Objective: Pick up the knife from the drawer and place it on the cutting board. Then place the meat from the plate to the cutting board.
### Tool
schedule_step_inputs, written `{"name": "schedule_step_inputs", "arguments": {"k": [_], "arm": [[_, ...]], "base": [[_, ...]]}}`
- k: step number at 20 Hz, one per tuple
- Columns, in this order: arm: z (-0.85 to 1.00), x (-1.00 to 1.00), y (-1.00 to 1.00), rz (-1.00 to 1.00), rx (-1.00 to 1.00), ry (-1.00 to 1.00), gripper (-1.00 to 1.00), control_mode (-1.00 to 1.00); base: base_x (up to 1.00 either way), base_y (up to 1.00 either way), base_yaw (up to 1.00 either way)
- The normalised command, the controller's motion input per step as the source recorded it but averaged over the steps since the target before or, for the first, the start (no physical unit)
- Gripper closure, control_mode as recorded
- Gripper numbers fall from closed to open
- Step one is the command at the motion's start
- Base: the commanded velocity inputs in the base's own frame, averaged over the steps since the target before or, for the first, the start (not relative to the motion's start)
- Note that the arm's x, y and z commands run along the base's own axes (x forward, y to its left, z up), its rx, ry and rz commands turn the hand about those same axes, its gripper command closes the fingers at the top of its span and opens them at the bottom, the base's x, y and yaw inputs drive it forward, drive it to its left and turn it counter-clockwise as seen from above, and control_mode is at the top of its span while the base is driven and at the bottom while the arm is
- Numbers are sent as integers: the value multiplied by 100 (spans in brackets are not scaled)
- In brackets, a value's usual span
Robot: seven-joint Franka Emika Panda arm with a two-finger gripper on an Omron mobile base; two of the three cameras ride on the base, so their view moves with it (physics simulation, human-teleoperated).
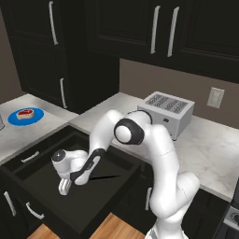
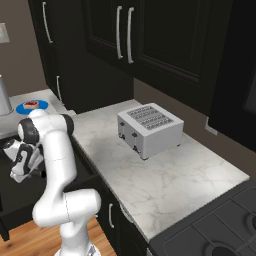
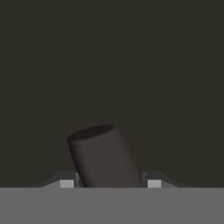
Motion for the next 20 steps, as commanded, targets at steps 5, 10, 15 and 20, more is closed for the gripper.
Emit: {"name": "schedule_step_inputs", "arguments": {"k": [5,10,15,20], "arm": [[100,-17,0,-2,1,-17,100,-100],[100,-26,0,-2,7,-23,100,-100],[100,-12,0,0,24,-30,100,-100],[100,-19,-2,1,22,-42,100,-100]], "base": [[0,0,0],[0,0,0],[0,0,0],[0,0,0]]}}
